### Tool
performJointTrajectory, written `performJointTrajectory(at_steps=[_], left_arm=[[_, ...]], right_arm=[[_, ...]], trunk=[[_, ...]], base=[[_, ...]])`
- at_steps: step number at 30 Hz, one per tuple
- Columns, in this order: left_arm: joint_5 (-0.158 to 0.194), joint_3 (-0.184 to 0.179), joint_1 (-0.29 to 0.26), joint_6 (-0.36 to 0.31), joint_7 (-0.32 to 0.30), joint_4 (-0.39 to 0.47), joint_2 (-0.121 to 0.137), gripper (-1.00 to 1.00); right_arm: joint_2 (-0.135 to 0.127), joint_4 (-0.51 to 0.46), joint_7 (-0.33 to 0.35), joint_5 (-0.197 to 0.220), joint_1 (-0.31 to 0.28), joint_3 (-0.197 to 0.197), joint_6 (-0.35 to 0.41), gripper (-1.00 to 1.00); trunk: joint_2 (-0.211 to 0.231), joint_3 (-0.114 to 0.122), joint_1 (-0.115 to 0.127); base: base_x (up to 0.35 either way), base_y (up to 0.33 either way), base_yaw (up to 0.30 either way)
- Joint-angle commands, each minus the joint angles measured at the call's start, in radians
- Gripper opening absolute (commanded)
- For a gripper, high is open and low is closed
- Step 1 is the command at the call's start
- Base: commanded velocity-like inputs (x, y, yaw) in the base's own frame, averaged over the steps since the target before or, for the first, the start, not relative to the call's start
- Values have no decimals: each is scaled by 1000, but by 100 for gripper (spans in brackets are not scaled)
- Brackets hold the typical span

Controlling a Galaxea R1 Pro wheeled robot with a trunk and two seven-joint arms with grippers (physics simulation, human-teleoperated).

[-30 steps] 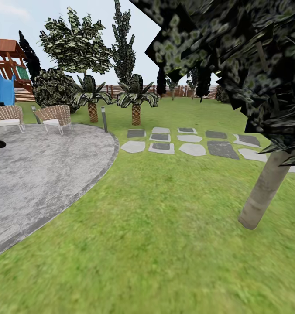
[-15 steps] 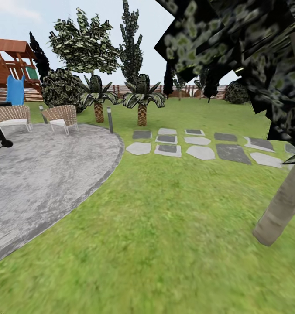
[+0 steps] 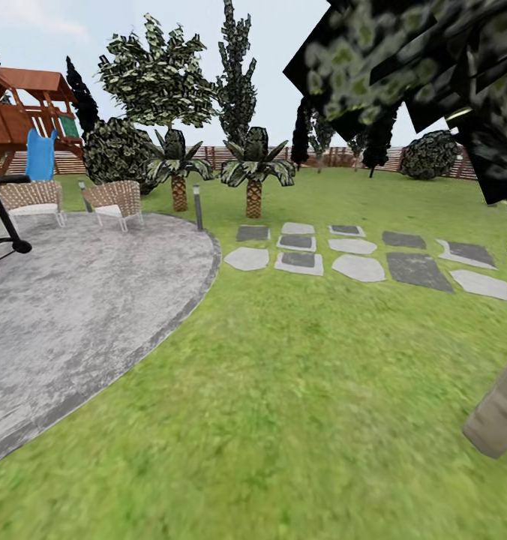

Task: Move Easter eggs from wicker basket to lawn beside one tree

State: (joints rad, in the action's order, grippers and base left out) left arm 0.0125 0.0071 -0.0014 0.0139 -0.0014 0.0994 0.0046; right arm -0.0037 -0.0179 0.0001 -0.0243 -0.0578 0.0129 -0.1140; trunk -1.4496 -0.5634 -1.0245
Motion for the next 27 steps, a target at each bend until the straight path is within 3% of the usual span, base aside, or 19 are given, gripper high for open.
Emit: performJointTrajectory(at_steps=[1,27], left_arm=[[1,1,0,1,0,0,0,100],[1,0,0,3,3,0,-1,100]], right_arm=[[0,0,0,-3,-1,1,-4,100],[-4,-2,0,-2,-1,1,-4,100]], trunk=[[0,-1,-1],[0,-1,-1]], base=[[328,0,0],[328,0,0]])
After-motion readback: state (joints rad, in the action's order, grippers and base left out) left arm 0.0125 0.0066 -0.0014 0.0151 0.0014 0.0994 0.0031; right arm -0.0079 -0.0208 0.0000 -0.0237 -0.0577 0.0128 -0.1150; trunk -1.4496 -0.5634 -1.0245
